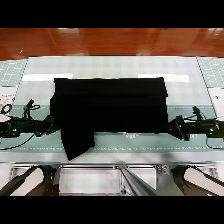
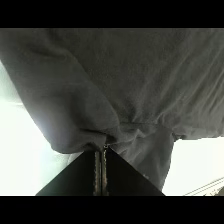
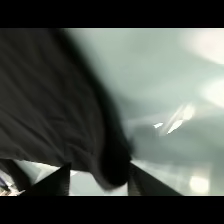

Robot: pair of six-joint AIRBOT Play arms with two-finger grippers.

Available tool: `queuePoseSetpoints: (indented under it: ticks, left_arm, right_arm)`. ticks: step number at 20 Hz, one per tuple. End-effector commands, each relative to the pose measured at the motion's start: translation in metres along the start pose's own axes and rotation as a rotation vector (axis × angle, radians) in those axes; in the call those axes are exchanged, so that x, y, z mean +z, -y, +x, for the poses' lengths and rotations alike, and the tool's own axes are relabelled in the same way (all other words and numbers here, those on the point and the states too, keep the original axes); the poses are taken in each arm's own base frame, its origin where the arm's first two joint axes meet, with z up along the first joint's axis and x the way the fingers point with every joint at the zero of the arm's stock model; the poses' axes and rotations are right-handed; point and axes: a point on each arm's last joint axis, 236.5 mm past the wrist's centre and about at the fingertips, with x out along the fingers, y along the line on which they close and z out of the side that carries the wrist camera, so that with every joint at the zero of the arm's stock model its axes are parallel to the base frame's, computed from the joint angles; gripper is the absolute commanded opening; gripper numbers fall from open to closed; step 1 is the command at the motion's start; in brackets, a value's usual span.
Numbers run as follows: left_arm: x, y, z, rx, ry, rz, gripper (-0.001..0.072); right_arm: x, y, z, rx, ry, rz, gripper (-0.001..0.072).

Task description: Fold the shirts.

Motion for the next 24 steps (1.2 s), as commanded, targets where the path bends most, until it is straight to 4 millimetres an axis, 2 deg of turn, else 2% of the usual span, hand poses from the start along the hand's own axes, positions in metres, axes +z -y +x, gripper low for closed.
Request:
queuePoseSetpoints:
  ticks: [1, 3, 6, 8, 9, 11, 14, 16, 19, 24]
  left_arm:
    - [0.001, 0.000, 0.000, 0.001, 0.003, 0.002, 0.0021]
    - [0.001, 0.000, -0.001, 0.001, 0.004, 0.003, 0.0021]
    - [0.014, 0.006, -0.009, 0.002, 0.034, 0.027, 0.0021]
    - [0.035, 0.012, -0.020, 0.010, 0.088, 0.062, 0.0021]
    - [0.047, 0.016, -0.025, 0.013, 0.112, 0.073, 0.0021]
    - [0.069, 0.026, -0.027, -0.007, 0.118, 0.079, 0.0021]
    - [0.104, 0.052, -0.016, -0.060, 0.092, 0.104, 0.0021]
    - [0.130, 0.066, -0.005, -0.062, 0.073, 0.133, 0.0021]
    - [0.178, 0.084, 0.002, -0.071, 0.088, 0.113, 0.0021]
    - [0.254, 0.109, -0.013, -0.095, 0.187, 0.115, 0.0021]
  right_arm:
    - [0.014, -0.017, 0.019, 0.005, 0.002, -0.051, 0.0352]
    - [0.019, -0.026, 0.018, 0.006, 0.002, -0.130, 0.0023]
    - [0.017, -0.030, 0.007, -0.007, -0.036, -0.205, 0.0023]
    - [0.029, -0.028, -0.003, -0.060, -0.016, -0.221, 0.0022]
    - [0.039, -0.034, -0.009, -0.067, 0.011, -0.234, 0.0022]
    - [0.064, -0.055, -0.024, -0.050, 0.076, -0.273, 0.0022]
    - [0.097, -0.089, -0.038, 0.015, 0.114, -0.305, 0.0022]
    - [0.114, -0.105, -0.036, 0.040, 0.109, -0.325, 0.0022]
    - [0.136, -0.126, -0.026, 0.036, 0.105, -0.367, 0.0022]
    - [0.172, -0.151, -0.013, 0.033, 0.136, -0.401, 0.0022]
